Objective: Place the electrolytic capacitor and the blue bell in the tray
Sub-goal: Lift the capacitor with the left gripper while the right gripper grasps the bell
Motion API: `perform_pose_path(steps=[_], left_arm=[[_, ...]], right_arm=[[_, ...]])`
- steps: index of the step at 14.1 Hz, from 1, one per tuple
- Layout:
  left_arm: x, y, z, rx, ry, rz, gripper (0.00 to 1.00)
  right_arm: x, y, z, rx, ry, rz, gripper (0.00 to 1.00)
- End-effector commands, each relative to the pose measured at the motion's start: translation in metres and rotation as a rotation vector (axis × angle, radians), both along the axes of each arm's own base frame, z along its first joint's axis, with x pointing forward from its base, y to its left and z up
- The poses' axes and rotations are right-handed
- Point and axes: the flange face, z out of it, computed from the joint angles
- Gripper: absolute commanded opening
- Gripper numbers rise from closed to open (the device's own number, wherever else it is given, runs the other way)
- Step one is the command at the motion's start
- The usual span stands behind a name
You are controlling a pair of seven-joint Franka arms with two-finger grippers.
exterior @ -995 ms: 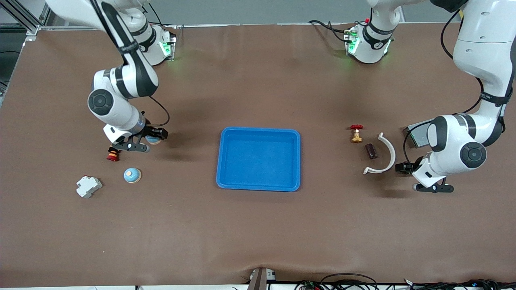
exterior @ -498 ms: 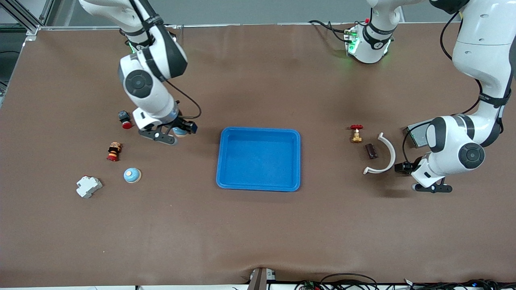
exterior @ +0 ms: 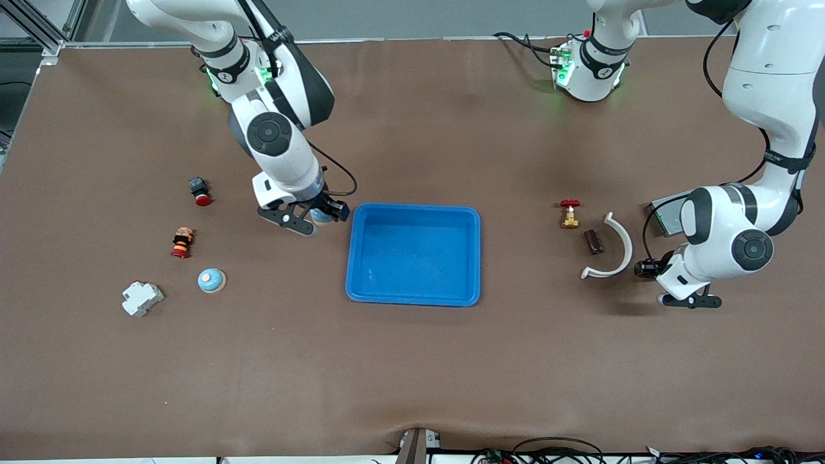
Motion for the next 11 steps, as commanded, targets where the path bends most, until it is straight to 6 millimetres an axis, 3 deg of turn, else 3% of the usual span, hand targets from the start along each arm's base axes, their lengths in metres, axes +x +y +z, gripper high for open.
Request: perform_pose_path(steps=[1, 4, 8, 11], left_arm=[[0.000, 0.006, 0.000, 0.008, -0.012, 0.006, 0.31], [0.001, 0.007, 0.002, 0.008, -0.015, 0.008, 0.05], [0.013, 0.007, 0.023, 0.015, -0.027, 0.003, 0.02], [0.035, -0.001, 0.068, 0.027, 0.046, 0.058, 0.02]], right_arm=[[0.005, 0.039, -0.020, 0.013, -0.024, -0.055, 0.00], [0.000, 0.057, -0.040, 0.025, -0.040, -0.084, 0.00], [-0.003, 0.081, -0.066, 0.021, -0.036, -0.106, 0.00], [0.002, 0.096, -0.084, 0.013, -0.036, -0.120, 0.00]])
